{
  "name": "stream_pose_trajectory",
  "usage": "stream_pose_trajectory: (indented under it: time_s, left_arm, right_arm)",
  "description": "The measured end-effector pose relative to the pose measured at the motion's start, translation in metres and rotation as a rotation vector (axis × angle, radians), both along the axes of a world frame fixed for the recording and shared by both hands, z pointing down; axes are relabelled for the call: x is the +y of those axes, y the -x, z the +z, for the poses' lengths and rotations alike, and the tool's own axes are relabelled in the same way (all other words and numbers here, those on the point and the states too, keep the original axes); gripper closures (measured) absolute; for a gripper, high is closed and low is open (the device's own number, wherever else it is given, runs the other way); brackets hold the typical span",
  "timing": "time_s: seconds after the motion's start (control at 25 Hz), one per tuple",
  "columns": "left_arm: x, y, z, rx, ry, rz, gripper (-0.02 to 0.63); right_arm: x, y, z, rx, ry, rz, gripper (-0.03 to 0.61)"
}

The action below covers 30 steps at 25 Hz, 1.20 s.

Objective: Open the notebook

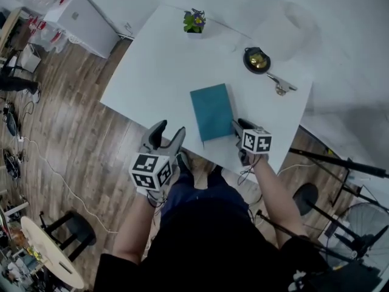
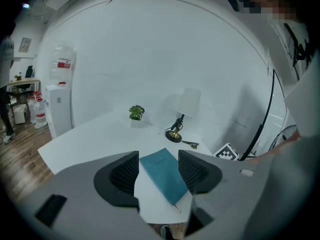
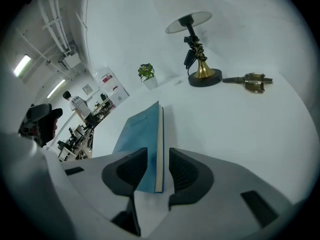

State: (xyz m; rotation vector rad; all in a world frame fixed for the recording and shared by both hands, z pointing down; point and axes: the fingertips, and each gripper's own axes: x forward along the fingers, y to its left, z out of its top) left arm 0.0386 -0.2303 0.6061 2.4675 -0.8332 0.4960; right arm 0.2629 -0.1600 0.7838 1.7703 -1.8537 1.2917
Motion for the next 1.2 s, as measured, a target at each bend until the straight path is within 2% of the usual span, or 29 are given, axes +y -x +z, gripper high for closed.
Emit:
stream_pose_trajectory:
  time_s: [0.28,0.52,0.68,0.96,1.2]
  left_arm:
    - [-0.009,0.019,0.004,-0.022,0.024,-0.029,0.382]
    - [-0.007,0.015,0.002,0.005,0.04,-0.04,0.4]
    - [-0.003,0.013,0.001,0.004,0.041,-0.043,0.411]
    - [0.004,0.017,0.002,0.01,0.043,-0.06,0.425]
    - [0.01,0.023,0.003,0.031,0.051,-0.067,0.431]
  right_arm:
    - [-0.001,0.011,0.012,0.009,0.037,-0.055,0.51]
    - [-0.002,0.012,0.015,-0.021,0.054,-0.079,0.512]
    - [0.0,0.011,0.008,-0.028,0.059,-0.1,0.542]
    - [-0.002,0.015,-0.018,-0.018,0.014,-0.104,0.565]
    - [-0.005,0.029,-0.05,-0.058,-0.041,-0.11,0.568]
